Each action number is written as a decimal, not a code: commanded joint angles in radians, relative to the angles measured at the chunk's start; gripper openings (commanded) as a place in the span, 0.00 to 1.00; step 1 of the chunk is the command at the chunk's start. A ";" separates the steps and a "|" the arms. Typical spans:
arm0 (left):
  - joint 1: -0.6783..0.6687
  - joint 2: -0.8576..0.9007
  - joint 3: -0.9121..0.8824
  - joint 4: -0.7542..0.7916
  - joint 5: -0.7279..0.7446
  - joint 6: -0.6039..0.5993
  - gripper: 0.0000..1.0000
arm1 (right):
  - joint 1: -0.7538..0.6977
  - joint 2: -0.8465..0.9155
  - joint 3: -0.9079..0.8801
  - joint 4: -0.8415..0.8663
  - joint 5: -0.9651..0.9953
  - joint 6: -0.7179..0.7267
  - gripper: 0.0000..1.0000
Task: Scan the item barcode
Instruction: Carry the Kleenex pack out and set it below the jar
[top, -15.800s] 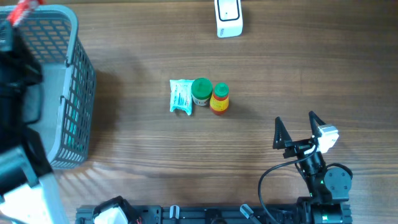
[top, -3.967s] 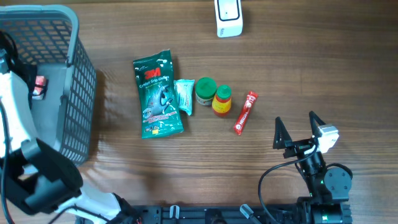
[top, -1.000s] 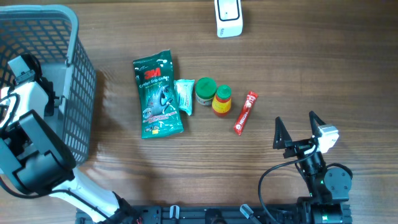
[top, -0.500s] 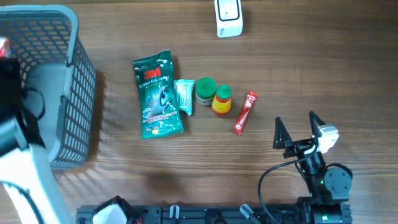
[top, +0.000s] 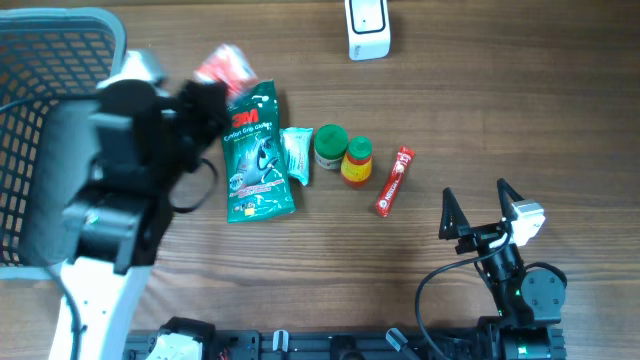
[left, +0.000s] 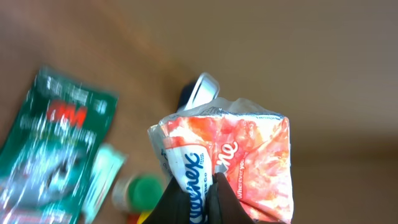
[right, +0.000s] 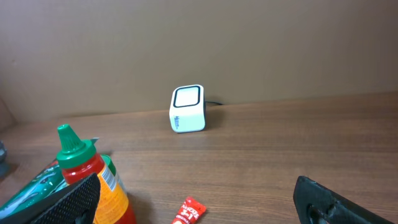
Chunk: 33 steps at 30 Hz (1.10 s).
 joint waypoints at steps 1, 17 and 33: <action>-0.146 0.081 0.001 -0.090 -0.071 0.032 0.04 | 0.006 -0.006 -0.001 0.003 0.010 0.006 1.00; -0.459 0.671 0.001 -0.294 -0.197 0.024 0.04 | 0.006 -0.006 -0.001 0.003 0.010 0.006 1.00; -0.459 0.720 0.001 -0.109 -0.202 0.025 0.35 | 0.006 -0.006 -0.001 0.003 0.010 0.006 1.00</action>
